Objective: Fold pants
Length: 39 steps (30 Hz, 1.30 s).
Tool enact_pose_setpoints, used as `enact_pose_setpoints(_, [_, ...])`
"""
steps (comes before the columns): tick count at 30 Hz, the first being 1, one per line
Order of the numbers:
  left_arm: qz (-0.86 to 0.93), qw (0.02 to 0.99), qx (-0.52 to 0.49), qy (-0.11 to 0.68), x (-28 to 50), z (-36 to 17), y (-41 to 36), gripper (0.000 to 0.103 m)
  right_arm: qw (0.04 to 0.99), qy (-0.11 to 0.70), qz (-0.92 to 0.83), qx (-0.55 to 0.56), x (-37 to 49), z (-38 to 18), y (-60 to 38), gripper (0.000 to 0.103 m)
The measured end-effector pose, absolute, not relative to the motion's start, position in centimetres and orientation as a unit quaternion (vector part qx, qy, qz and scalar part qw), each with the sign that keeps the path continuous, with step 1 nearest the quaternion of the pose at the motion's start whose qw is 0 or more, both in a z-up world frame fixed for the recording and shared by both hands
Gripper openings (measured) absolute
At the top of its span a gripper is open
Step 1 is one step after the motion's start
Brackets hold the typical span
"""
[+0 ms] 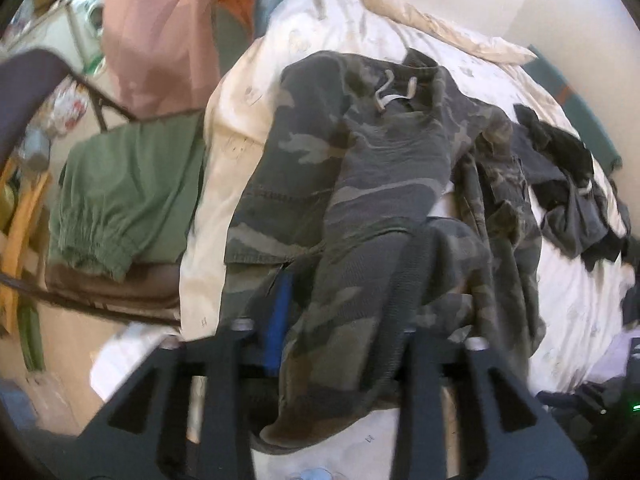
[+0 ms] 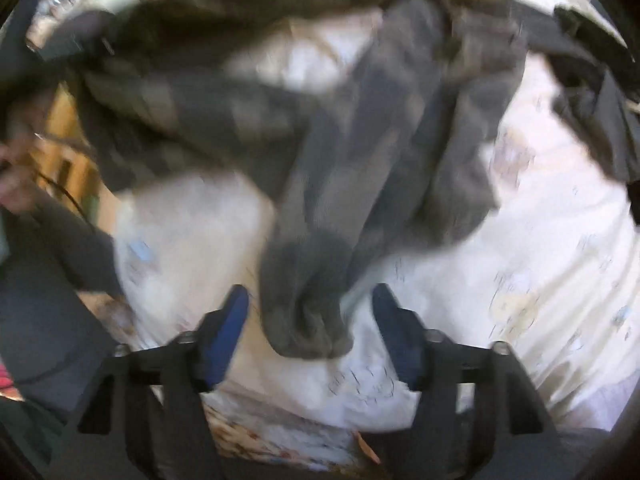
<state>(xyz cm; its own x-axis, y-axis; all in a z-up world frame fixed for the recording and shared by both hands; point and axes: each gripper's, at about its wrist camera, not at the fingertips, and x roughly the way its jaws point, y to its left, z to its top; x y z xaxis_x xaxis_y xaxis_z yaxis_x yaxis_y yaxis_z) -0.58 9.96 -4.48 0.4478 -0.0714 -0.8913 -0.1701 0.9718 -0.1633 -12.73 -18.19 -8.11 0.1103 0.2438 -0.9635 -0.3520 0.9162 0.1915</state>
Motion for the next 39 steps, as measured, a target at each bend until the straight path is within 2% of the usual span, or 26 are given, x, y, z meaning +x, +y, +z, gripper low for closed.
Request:
enact_pose_setpoints(1, [0.033,0.841,-0.126,0.525,-0.7,-4.4,10.2,0.046,0.752,0.624,0.207,-0.046,-12.6,-7.3,-18.0,0.069])
enact_pose_setpoints(3, [0.033,0.84,-0.134,0.525,-0.9,-4.2,10.2,0.048,0.769,0.592,0.225,-0.082,-11.5,-5.7,-16.4,0.07])
enact_pose_setpoints(6, [0.031,0.843,-0.135,0.52,-0.7,-3.7,10.3,0.051,0.769,0.573,0.261,-0.109,-9.0,-6.6,-13.5,0.072])
enact_pose_setpoints(8, [0.03,0.848,-0.139,0.511,-0.9,-3.2,10.6,0.068,0.766,0.57,0.269,-0.126,-8.0,-8.7,-11.8,0.072])
enact_pose_setpoints(10, [0.038,0.857,-0.136,0.495,-1.2,-2.7,10.9,0.074,0.753,0.582,0.269,-0.15,-6.7,-11.5,-9.6,0.072])
enact_pose_setpoints(18, [0.059,0.864,-0.155,0.476,-0.9,-2.1,12.8,0.074,0.729,0.601,0.226,-0.239,-5.8,-18.7,-5.9,0.072])
enact_pose_setpoints(19, [0.063,0.864,-0.159,0.475,-0.8,-2.0,13.0,0.074,0.73,0.599,0.223,-0.242,-6.0,-18.9,-5.8,0.07])
enact_pose_setpoints(20, [0.065,0.863,-0.162,0.473,-0.7,-2.0,13.2,0.074,0.73,0.603,0.223,-0.234,-6.1,-18.7,-5.8,0.052])
enact_pose_setpoints(21, [0.066,0.863,-0.165,0.473,-0.7,-2.0,13.2,0.074,0.725,0.613,0.228,-0.216,-6.3,-18.5,-6.0,0.04])
enact_pose_setpoints(22, [0.068,0.862,-0.17,0.472,-0.6,-1.9,13.4,0.074,0.721,0.624,0.229,-0.197,-6.5,-18.0,-6.3,0.006])
enact_pose_setpoints(23, [0.076,0.863,-0.178,0.467,-0.7,-1.7,13.6,0.074,0.717,0.634,0.235,-0.168,-6.9,-17.1,-6.8,0.002])
enact_pose_setpoints(28, [0.118,0.872,-0.217,0.423,-1.1,-0.2,15.5,0.074,0.712,0.626,0.311,-0.056,-12.8,-11.4,-8.9,0.002])
enact_pose_setpoints(33, [0.125,0.885,-0.212,0.395,-1.6,1.1,15.6,0.074,0.653,0.637,0.402,0.079,-20.2,-6.4,-12.0,0.002])
enact_pose_setpoints(36, [0.123,0.89,-0.197,0.393,-1.7,1.2,15.3,0.074,0.605,0.622,0.482,0.124,-24.7,-3.8,-11.9,0.002])
enact_pose_setpoints(39, [0.118,0.89,-0.19,0.398,-1.7,1.0,14.9,0.074,0.608,0.605,0.503,0.107,-26.9,-2.9,-12.0,0.002])
